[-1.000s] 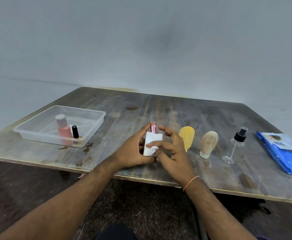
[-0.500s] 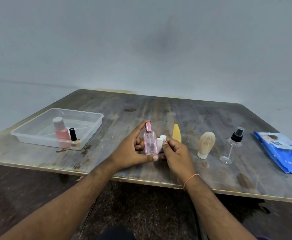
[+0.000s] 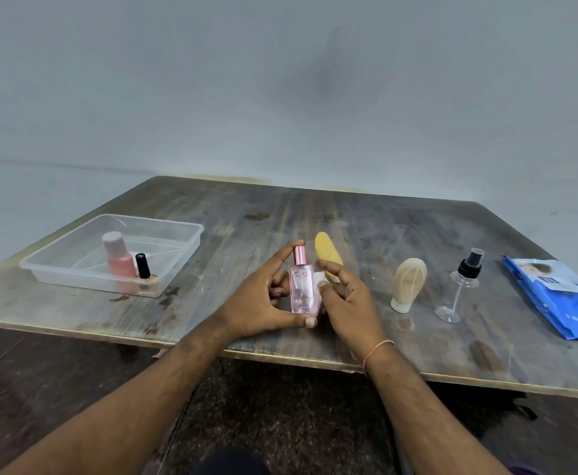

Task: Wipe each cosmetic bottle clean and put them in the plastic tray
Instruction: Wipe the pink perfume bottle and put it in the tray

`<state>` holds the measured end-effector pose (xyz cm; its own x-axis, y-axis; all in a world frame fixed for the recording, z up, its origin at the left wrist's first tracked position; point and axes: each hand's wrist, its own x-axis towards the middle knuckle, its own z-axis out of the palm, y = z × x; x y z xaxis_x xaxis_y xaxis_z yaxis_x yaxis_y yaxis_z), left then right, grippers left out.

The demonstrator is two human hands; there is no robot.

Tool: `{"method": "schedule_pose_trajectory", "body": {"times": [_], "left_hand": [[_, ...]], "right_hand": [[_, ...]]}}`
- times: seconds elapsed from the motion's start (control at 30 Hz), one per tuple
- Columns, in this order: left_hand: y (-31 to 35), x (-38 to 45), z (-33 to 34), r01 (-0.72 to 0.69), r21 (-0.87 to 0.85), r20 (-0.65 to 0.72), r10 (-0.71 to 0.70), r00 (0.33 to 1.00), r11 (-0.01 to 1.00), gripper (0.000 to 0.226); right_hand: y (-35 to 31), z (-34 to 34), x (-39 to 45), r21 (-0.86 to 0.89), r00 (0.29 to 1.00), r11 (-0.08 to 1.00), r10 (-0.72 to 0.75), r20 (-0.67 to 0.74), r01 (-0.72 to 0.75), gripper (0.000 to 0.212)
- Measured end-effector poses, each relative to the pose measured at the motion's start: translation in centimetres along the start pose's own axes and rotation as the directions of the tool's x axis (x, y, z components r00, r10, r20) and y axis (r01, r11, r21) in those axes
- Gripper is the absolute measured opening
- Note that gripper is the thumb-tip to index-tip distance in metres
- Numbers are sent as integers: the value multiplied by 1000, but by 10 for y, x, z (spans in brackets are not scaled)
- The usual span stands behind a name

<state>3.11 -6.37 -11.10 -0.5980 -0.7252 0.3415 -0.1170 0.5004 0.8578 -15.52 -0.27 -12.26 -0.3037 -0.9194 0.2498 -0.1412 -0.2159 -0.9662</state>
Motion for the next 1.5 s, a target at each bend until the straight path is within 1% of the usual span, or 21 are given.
{"method": "schedule_pose_trajectory", "body": {"times": [0.13,0.23,0.3,0.4,0.5,0.57,0.7,0.83,0.97,1.03,1.1,1.13,1.17,1.23,1.3,1.37,1.43,1.5], "left_hand": [[-3,2,1,-22,-8,1,22,1000,1000,126],[-3,3,0,-41,-9,-2,41,999,999,126],[-5,3,1,-52,0,-1,52,999,999,123],[-9,5,2,-44,33,-2,44,999,999,126],[-12,6,2,-68,103,-53,73,996,992,124],[-14,6,1,-78,139,-77,89,993,987,122],[-17,6,0,-82,171,-90,99,991,982,121],[-12,6,0,-84,263,-124,120,985,961,121],[-12,5,-2,-153,257,-128,191,973,954,122],[-8,5,-2,-168,256,-116,203,972,952,123],[-4,4,-1,-181,275,-67,207,976,944,125],[-4,3,0,-189,287,-32,207,978,939,126],[-3,3,1,-193,294,1,201,980,936,127],[-3,4,2,-187,308,35,186,982,933,129],[-4,4,3,-187,323,39,185,982,928,130],[-4,3,3,-181,327,23,184,983,928,134],[-4,2,2,-178,327,4,188,982,928,138],[-7,2,1,-210,344,4,222,975,915,136]], "right_hand": [[-8,1,-5,38,992,999,-19,125,14,39],[-9,2,-5,62,985,997,25,169,-36,39],[-14,0,-8,108,981,991,57,188,-78,40],[-14,-2,-8,171,979,982,46,196,-81,41],[-11,-1,-8,184,985,982,20,173,-52,41],[-8,-1,-7,192,984,980,15,178,-50,37],[-4,-5,-7,158,977,987,-36,212,2,26],[-7,-5,-9,96,982,995,-4,189,-14,20],[-13,-7,-10,89,961,995,16,276,-42,24],[-17,-9,-11,88,942,994,31,335,-64,25],[-19,-10,-12,77,908,994,33,417,-71,26],[-19,-10,-12,76,899,994,35,437,-76,26],[-18,-8,-11,66,905,995,40,423,-76,28],[-14,-5,-8,-11,943,998,56,327,-55,37],[-12,-3,-8,-90,968,995,55,244,-34,46],[-13,-3,-10,-133,978,991,51,202,-24,52],[-14,-3,-10,-139,982,990,55,180,-30,54],[-14,-2,-10,-130,985,991,57,163,-36,49]]}}
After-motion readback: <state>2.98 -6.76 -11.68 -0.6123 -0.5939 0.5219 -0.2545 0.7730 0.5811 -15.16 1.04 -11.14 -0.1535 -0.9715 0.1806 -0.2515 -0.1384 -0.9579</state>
